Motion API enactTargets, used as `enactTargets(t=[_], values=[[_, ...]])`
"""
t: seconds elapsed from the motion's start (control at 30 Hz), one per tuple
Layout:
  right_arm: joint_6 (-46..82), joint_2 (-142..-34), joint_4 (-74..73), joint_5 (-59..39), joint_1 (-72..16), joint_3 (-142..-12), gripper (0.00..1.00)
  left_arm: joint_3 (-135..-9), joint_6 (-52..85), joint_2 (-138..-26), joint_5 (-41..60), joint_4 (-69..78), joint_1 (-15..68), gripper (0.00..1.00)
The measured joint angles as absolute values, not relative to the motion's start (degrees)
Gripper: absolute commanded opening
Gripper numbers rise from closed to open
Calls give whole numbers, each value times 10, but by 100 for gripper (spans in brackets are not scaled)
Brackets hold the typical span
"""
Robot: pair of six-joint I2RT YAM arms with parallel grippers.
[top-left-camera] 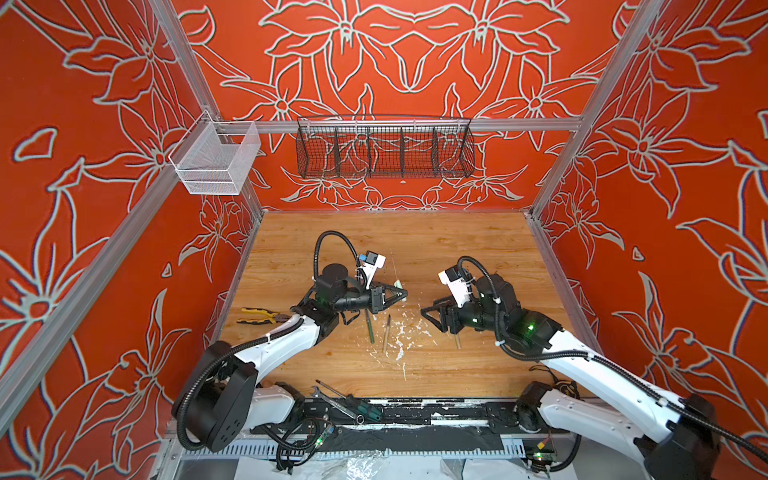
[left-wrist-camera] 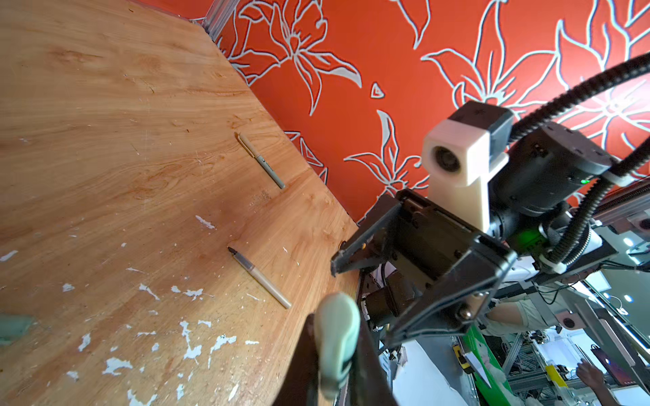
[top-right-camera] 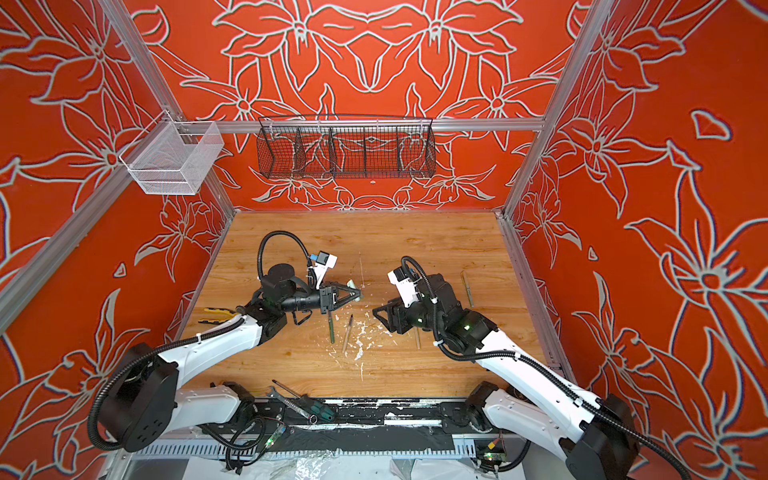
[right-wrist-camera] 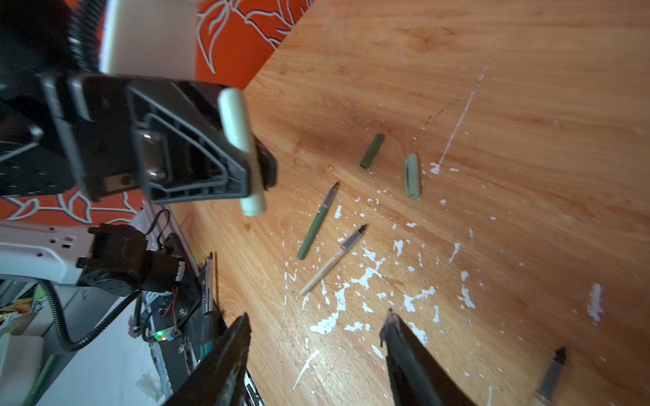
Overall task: Insert the pens into the pen caps
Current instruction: 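Close the left gripper on the cap while the right gripper releases and withdraws, then move the right gripper to a beige black-tipped pen and grasp it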
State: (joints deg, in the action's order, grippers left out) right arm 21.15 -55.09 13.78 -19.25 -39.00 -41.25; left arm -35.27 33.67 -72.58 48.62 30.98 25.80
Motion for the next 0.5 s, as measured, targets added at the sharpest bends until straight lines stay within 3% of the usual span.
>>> enactTargets(t=[0.27,0.5], values=[[282,-591,247,-71,-390,-416,66,-363,298,-683,486,258,255,0],[338,-587,329,-4,-390,-407,86,-374,284,-673,477,244,255,0]])
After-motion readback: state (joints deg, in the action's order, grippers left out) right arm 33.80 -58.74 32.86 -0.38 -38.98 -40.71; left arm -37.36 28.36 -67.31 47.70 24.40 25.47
